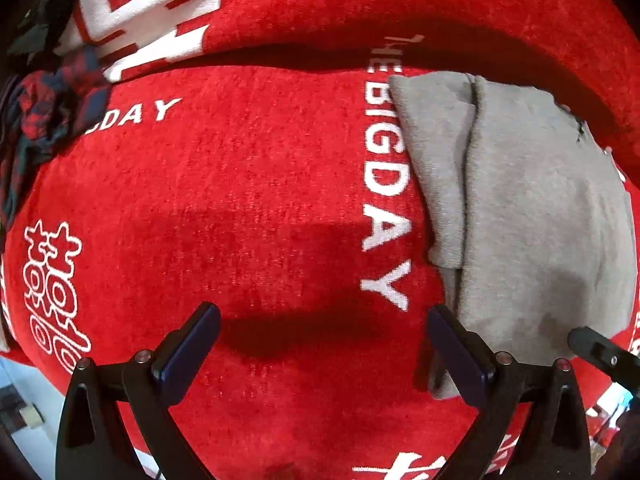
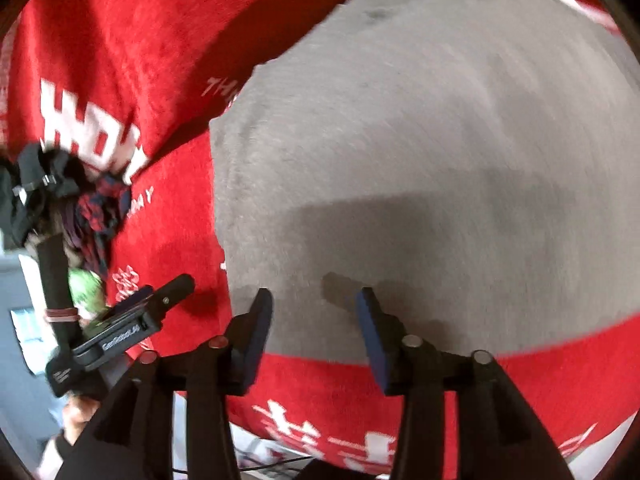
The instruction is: Fold small clothes
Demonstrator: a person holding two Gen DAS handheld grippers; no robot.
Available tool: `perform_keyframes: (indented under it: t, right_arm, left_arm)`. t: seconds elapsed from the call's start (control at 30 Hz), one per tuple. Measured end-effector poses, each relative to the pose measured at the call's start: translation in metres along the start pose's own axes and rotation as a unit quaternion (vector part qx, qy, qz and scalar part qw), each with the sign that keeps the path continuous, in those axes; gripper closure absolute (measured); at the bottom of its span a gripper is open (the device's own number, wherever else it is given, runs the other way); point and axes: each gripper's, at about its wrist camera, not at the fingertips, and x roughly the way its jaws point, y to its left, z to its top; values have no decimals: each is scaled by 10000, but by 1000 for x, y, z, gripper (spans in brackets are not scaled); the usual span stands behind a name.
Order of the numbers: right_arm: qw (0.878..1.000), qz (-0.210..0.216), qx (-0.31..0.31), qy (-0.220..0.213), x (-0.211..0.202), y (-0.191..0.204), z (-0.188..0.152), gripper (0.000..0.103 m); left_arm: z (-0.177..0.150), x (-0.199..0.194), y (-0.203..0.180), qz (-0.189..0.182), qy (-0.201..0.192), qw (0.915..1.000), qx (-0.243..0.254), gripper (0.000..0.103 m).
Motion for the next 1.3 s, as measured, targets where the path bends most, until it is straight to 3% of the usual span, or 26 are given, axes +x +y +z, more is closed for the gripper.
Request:
perform_keyframes:
  t: [0.17, 0.3, 0.43, 0.6, 0.73, 0.93, 0.97, 1.0, 1.03, 1.1, 1.3]
  right_arm:
    - [9974, 307, 628, -198, -10, -32, -24, 48]
    - [9910, 567, 1172, -306, -16, -60, -42, 48]
    - [9824, 881, 1581, -462, -16, -82, -59, 48]
    - [9661, 1490, 1970, -757, -1, -94, -61, 48]
    - [9548, 1875, 2136, -867, 16, -88, -52, 48]
    - [9471, 2157, 2249, -768, 31, -71, -29, 46]
    - [9466, 2194, 2262, -683, 32, -70, -25, 52]
    - [9462, 2238, 2261, -596, 32, -69, -21, 78]
    - [9452, 2305, 2247, -546, 31, -68, -19, 91]
    - [9396, 2562, 2197, -570, 24, -66, -13, 94]
    - [9357, 2950, 1833, -618, -6, -55, 3, 94]
  left_arm:
    - [3, 1, -24, -175, 151, 9995, 206, 0]
    - [9, 7, -29, 104, 172, 9996, 192, 0]
    - [16, 15, -20, -941, 459, 9938, -379, 0]
    - [27, 13, -27, -1659, 360, 9840, -545, 0]
    - [36, 16, -44, -2325, 415, 9697, -628, 0]
    - [50, 42, -59, -2815, 540, 9549, -780, 0]
    - [52, 43, -52, -2903, 564, 9517, -826, 0]
    - [53, 45, -52, -2998, 584, 9482, -870, 0]
    - [56, 46, -51, -3130, 619, 9434, -904, 0]
    - [59, 48, -47, -3363, 669, 9347, -935, 0]
    - [77, 67, -65, -4237, 1027, 8935, -1075, 0]
